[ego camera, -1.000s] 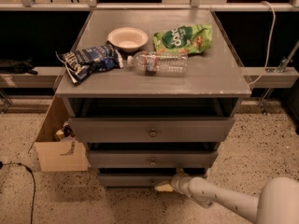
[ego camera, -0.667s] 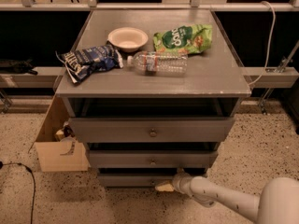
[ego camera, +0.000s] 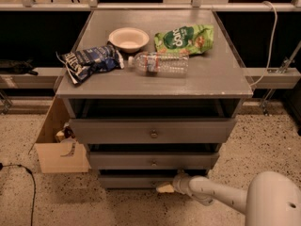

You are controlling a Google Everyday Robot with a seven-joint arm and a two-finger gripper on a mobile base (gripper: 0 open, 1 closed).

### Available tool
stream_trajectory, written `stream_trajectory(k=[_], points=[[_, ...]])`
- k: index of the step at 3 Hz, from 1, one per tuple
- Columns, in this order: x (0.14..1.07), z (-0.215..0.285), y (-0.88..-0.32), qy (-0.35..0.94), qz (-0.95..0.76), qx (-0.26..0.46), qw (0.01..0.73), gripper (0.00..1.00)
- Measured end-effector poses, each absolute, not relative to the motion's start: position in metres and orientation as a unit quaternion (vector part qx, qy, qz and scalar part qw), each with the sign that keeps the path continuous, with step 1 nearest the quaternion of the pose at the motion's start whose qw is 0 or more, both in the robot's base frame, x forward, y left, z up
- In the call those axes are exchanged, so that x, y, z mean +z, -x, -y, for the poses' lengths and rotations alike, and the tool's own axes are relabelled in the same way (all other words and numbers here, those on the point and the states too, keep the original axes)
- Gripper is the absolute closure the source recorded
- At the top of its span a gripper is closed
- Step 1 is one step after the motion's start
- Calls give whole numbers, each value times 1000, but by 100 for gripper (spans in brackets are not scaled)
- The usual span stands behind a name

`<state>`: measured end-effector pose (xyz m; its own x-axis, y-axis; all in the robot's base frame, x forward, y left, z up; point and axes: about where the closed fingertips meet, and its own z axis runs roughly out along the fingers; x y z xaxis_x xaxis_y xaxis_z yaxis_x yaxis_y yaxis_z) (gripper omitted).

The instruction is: Open bottom drawer

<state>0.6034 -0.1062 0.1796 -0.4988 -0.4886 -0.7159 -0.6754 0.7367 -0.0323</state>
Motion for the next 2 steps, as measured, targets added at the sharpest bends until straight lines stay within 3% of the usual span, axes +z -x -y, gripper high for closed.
stream_trajectory(k=[1, 2], points=[[180, 106, -603, 340, -856, 127, 368, 7], [180, 106, -603, 340, -856, 127, 368, 25]])
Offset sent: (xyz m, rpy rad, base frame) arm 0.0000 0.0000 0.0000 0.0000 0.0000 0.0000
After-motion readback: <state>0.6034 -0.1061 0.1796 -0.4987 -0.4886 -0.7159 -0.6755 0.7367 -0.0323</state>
